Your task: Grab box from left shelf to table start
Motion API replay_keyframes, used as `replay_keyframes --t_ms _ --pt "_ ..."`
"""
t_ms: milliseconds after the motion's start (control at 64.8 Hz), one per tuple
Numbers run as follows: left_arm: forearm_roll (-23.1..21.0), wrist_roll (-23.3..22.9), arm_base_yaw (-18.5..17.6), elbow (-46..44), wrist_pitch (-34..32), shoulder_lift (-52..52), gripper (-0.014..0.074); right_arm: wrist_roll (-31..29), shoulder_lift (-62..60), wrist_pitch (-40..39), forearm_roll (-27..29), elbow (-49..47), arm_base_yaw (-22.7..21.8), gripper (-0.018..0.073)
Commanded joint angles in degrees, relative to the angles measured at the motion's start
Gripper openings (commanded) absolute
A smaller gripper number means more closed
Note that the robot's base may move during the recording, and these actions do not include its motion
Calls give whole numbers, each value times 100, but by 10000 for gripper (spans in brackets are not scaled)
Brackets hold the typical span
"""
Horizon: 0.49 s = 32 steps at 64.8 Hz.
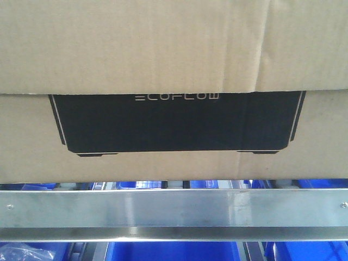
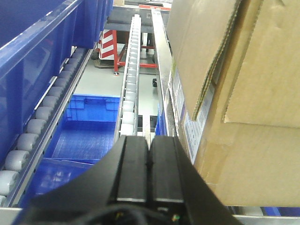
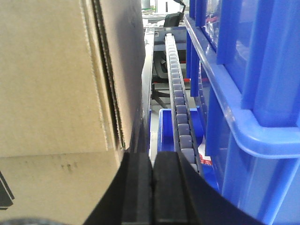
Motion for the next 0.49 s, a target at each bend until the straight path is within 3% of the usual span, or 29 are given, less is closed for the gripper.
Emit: replay_keyframes --t_ms 0,370,478 --pt "-2 -1 -31 -19 -517 -66 -95 -64 -28 -496 0 -95 -35 47" --pt "-2 -1 -31 -19 -517 -66 -95 -64 -28 -496 0 -95 -35 47" --pt "-150 -1 -31 -79 -793 -66 -94 -64 -28 -496 0 -95 -35 47"
